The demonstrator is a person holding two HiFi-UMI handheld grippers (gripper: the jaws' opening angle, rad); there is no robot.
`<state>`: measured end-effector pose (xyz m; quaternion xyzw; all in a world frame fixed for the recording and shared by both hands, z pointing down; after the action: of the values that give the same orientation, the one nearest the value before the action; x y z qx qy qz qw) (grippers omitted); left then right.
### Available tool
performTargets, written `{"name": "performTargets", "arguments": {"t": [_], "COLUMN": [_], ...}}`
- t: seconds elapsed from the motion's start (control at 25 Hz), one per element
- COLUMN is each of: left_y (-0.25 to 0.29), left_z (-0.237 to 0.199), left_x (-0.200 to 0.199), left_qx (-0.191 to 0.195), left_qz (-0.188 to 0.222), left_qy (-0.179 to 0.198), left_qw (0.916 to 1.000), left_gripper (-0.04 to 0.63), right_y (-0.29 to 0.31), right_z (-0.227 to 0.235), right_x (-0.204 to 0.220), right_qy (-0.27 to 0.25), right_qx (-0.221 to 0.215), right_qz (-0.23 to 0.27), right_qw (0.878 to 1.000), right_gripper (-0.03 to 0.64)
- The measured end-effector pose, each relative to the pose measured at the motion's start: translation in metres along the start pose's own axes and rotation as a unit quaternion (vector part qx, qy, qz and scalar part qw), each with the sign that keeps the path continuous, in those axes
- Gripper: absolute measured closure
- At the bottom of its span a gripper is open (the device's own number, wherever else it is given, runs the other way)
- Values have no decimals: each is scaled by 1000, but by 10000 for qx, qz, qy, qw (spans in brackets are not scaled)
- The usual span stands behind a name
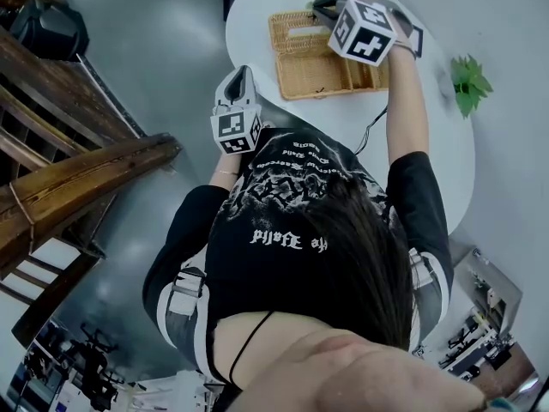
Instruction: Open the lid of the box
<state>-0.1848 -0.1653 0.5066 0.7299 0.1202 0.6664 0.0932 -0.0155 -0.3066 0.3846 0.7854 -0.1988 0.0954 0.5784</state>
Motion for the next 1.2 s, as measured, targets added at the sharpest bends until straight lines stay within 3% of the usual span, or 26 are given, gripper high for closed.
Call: {"name": "performTargets", "arguments": {"t": [0.2,0.56,1.2], "left_y": [0,6,15], "left_z": [-4,-15,-23], "left_x": [-4,-6,-1], "left_qx": [-10,-37,-104], "left_qz": [-12,-99,-205], "left_qy": [-180,-163,-138], "left_qw": [9998,9998,9996], "left_gripper": [571,571,571], "right_y": [8,26,63], "right_z": [10,26,38], "right_x": [3,4,14], "right_qy": [91,262,515], "right_qx": [-37,-32,413], "right_qz": [-28,-100,-507], "right_qw": [9999,9996,9965], "right_gripper": [584,584,584]}}
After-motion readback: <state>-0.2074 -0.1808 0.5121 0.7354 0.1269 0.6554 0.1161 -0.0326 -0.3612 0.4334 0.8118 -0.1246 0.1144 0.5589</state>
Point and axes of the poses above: the fingertips, and each gripper's own axes: y forward along the fingers, z to its right, x out of its underside, the point moved 6 cm from there along -y, backward along the fingers, and after that the axes turned 12 degrees about -x, right-handed, at the moved point
